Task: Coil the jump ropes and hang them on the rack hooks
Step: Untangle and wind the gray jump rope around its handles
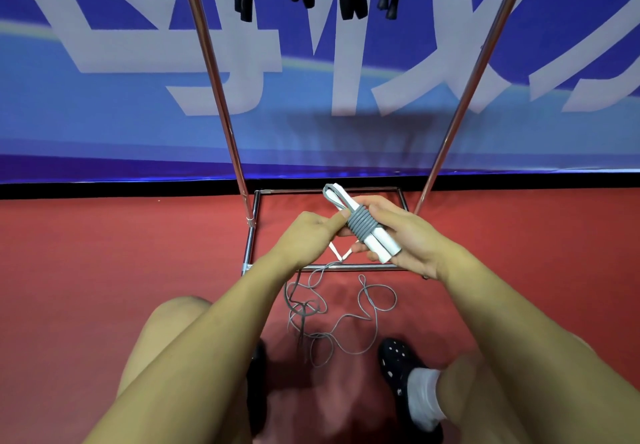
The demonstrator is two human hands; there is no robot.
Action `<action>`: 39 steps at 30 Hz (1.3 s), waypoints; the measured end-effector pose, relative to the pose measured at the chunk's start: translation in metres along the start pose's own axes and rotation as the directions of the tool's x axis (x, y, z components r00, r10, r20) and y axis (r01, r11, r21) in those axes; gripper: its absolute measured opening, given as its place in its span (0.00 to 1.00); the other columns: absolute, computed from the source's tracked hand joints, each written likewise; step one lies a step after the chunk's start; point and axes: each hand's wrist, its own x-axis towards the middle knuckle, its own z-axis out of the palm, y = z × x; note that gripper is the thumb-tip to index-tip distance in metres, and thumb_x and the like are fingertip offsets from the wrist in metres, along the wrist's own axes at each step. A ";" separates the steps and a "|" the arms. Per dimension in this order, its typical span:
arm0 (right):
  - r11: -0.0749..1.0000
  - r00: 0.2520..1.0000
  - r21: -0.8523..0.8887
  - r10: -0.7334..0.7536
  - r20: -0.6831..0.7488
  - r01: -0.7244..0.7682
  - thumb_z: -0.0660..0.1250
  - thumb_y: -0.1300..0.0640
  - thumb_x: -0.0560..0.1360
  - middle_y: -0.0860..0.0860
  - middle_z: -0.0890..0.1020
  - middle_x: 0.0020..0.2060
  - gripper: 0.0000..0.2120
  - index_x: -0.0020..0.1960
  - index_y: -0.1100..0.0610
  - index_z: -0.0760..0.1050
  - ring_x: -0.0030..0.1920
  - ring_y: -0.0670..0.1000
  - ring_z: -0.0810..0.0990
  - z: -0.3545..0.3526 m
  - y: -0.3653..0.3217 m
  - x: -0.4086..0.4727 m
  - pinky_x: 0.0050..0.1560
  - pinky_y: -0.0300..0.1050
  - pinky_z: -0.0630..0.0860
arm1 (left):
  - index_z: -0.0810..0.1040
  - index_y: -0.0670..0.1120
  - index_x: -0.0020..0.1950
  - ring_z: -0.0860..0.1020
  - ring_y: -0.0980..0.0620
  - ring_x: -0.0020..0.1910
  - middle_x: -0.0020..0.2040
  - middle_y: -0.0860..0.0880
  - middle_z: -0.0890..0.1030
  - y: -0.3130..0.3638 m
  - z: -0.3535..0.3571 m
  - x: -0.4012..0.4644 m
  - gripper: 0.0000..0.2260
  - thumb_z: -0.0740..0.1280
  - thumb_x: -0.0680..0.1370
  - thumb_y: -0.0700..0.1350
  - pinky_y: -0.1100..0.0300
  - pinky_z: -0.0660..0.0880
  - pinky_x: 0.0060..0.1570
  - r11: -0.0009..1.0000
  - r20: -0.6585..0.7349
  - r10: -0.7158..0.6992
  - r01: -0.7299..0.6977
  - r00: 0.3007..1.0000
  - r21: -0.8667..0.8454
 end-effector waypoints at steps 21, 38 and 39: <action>0.912 0.977 -0.395 -0.170 -0.128 0.107 0.81 0.62 0.68 0.57 0.84 0.56 0.25 0.63 0.54 0.77 0.53 0.52 0.84 -0.003 0.005 0.003 0.58 0.45 0.81 | 0.66 0.50 0.26 0.57 0.52 0.25 0.24 0.52 0.61 -0.006 0.003 0.003 0.29 0.58 0.83 0.64 0.57 0.55 0.29 0.991 0.068 0.060 -0.052 0.996 -0.125; 0.959 0.987 -0.273 -0.032 0.158 0.075 0.63 0.48 0.81 0.58 0.78 0.36 0.21 0.73 0.49 0.70 0.21 0.49 0.68 0.007 -0.002 -0.020 0.23 0.38 0.64 | 0.71 0.49 0.29 0.58 0.51 0.26 0.26 0.49 0.63 0.000 0.003 -0.009 0.27 0.61 0.80 0.66 0.58 0.57 0.28 0.992 0.219 0.075 -0.050 0.973 -0.118; 0.965 0.991 -0.250 -0.053 0.124 0.083 0.61 0.44 0.81 0.57 0.77 0.35 0.22 0.72 0.53 0.70 0.20 0.48 0.66 0.007 -0.002 -0.018 0.22 0.37 0.62 | 0.73 0.47 0.31 0.60 0.51 0.26 0.25 0.49 0.64 0.002 0.005 -0.009 0.29 0.58 0.80 0.69 0.60 0.58 0.27 0.996 0.222 0.052 -0.034 0.974 -0.084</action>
